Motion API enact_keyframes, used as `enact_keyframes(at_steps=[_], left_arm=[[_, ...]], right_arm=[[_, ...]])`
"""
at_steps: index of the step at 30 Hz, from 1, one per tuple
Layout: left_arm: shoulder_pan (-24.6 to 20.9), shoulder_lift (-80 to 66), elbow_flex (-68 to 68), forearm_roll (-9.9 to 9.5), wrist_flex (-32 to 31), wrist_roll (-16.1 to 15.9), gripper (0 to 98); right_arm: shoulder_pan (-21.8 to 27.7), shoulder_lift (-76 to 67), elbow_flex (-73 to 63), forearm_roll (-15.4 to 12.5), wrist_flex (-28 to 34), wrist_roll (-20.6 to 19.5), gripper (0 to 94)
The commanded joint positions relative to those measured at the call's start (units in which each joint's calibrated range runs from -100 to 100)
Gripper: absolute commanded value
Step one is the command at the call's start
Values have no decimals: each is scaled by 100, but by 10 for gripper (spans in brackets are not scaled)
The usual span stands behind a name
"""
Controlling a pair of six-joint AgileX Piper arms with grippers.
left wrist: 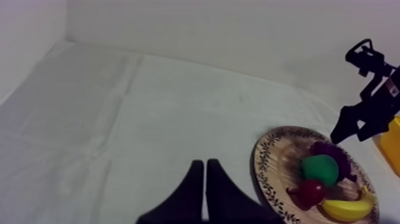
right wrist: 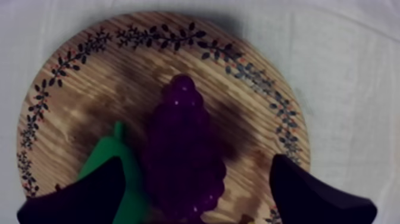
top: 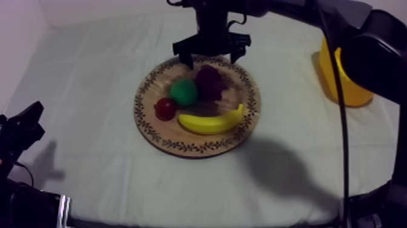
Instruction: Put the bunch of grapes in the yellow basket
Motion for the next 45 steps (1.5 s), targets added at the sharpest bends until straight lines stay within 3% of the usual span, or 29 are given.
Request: enact_keyframes(at_steps=[1,15,17,22,26,45], left_arm=[[-2,0,-2,1,1,-1,1],[-2,0,-2,1,1,3,1],[-2,0,-2,1,1,3,1],[-2,0,-2,1,1,3,1],[-2,0,-2,1,1,3,1],[-2,0,-2,1,1,3,1]], right_arm=[[11,122,11,-18,-70,-1,696],[17,832,-49,-173,-510,158,678],[10,897,-46,-190,-576,182,625],[8,923,-1,-189,-705,190,359],[30,710,52,-151,-687,191,282],[574,-1782,1445,376,-851,310,270]])
